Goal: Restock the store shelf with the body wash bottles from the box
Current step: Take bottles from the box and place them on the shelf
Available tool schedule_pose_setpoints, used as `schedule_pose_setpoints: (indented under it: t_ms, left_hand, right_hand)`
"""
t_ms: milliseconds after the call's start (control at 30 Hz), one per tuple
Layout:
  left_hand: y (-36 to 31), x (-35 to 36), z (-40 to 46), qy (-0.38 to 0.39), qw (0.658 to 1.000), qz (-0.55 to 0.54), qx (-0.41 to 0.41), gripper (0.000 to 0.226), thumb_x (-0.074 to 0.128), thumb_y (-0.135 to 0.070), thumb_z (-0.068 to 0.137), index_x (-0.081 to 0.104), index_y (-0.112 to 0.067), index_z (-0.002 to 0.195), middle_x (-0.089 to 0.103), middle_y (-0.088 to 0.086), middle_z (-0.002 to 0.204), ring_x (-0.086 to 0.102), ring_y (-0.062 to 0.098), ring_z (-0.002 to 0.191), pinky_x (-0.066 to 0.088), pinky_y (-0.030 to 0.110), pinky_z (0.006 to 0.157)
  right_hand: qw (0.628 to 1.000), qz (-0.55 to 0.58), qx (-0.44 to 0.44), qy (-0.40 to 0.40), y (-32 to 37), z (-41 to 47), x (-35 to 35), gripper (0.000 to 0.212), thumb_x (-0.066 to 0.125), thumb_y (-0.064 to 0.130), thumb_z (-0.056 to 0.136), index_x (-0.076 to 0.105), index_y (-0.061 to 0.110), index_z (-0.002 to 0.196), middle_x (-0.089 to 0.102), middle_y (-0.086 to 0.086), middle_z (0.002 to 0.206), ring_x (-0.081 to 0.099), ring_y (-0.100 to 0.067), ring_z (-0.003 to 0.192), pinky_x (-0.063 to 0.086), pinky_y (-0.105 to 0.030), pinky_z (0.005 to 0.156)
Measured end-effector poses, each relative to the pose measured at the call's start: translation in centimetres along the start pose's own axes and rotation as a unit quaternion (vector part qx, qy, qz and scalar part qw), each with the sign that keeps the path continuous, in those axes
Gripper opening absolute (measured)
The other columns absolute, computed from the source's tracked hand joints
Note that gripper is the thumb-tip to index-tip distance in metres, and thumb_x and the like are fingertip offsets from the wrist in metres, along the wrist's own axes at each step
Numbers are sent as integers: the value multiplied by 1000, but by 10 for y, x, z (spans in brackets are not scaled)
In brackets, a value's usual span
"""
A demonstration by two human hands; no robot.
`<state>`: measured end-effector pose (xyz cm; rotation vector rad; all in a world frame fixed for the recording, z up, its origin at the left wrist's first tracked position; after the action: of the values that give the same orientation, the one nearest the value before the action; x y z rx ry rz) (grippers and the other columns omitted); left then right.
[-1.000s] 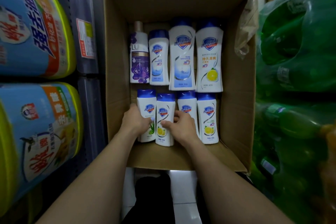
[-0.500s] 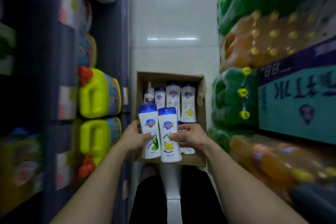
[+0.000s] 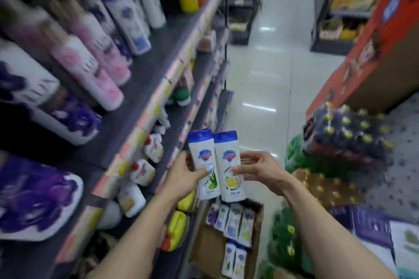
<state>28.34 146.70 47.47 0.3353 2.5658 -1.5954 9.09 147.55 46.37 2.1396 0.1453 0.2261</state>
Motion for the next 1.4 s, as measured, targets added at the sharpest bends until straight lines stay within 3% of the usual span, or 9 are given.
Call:
schedule_pose_setpoints:
  t_ms: [67, 167, 333, 433, 600, 1000, 1167, 1333, 1400]
  left_hand:
    - [-34, -15, -10, -28, 999, 2, 40, 33, 77, 0, 70, 57, -14, 93, 69, 2, 93, 69, 4, 77, 57, 25, 75]
    - [-71, -36, -23, -78, 994, 0, 71, 54, 83, -24, 56, 58, -13, 103, 72, 5, 101, 69, 18, 92, 56, 40, 83]
    - [-115, -71, -23, -132, 985, -4, 108, 39, 79, -5, 70, 58, -11, 102, 70, 1, 94, 67, 16, 85, 54, 31, 72]
    - [-142, -94, -11, -170, 977, 1, 126, 40, 82, -13, 67, 59, -16, 100, 72, 1, 95, 68, 18, 88, 56, 35, 76]
    - [-193, -109, 14, -226, 957, 5, 184, 39, 79, -13, 70, 54, -18, 100, 61, -13, 89, 59, 1, 81, 47, 19, 69]
    - [-247, -116, 101, -409, 896, 16, 171, 46, 78, -23, 72, 58, -10, 112, 69, 7, 114, 63, 18, 91, 38, 24, 69]
    - [-251, -110, 131, -459, 870, 8, 179, 46, 77, -17, 73, 58, -8, 114, 67, 8, 118, 64, 22, 104, 37, 9, 54]
    - [-251, -107, 154, -502, 843, 38, 186, 41, 77, -20, 72, 57, -11, 106, 67, 10, 114, 65, 27, 104, 55, 38, 81]
    - [-254, -108, 159, -515, 836, 43, 185, 41, 76, -18, 74, 56, -10, 108, 67, 11, 116, 64, 27, 106, 55, 37, 83]
  right_hand:
    - [999, -22, -32, 17, 41, -4, 5, 22, 74, 0, 75, 71, 13, 92, 78, -2, 84, 73, -14, 75, 59, -24, 68]
    - [995, -49, -69, 45, 89, -7, 15, 24, 74, -1, 75, 71, 14, 93, 78, -4, 88, 74, -17, 80, 60, -30, 75]
    - [986, -89, -114, 82, 154, 4, 34, 36, 74, 2, 75, 68, 4, 110, 75, -12, 103, 72, -28, 97, 56, -43, 87]
    - [980, -100, -146, 93, 191, 18, 44, 38, 73, 1, 76, 67, 4, 113, 75, -12, 106, 72, -26, 97, 57, -42, 85]
    - [970, -90, -209, 86, 252, 54, 48, 35, 70, -1, 78, 67, 8, 112, 75, -9, 104, 72, -23, 96, 60, -35, 79]
    - [951, -40, -302, 48, 339, 166, 29, 33, 71, 1, 78, 66, 11, 109, 75, -7, 102, 73, -20, 93, 60, -29, 77]
    - [945, -47, -315, 75, 356, 215, 21, 37, 72, 1, 77, 66, 10, 112, 74, -11, 107, 73, -23, 94, 59, -29, 74]
    - [940, -43, -323, 106, 365, 248, 20, 43, 71, 0, 79, 61, 9, 120, 74, -6, 105, 73, -19, 92, 60, -31, 74]
    - [937, -52, -322, 121, 367, 261, 22, 47, 72, 2, 78, 59, 10, 123, 73, -6, 111, 72, -20, 96, 59, -34, 79]
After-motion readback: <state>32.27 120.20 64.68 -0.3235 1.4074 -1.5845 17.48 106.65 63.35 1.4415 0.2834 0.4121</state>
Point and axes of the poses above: each hand's wrist, its own z-axis towards the middle knuckle, its own x-axis out of the palm, y = z × x, the point moved 6 cm from there along z, towards the middle knuckle
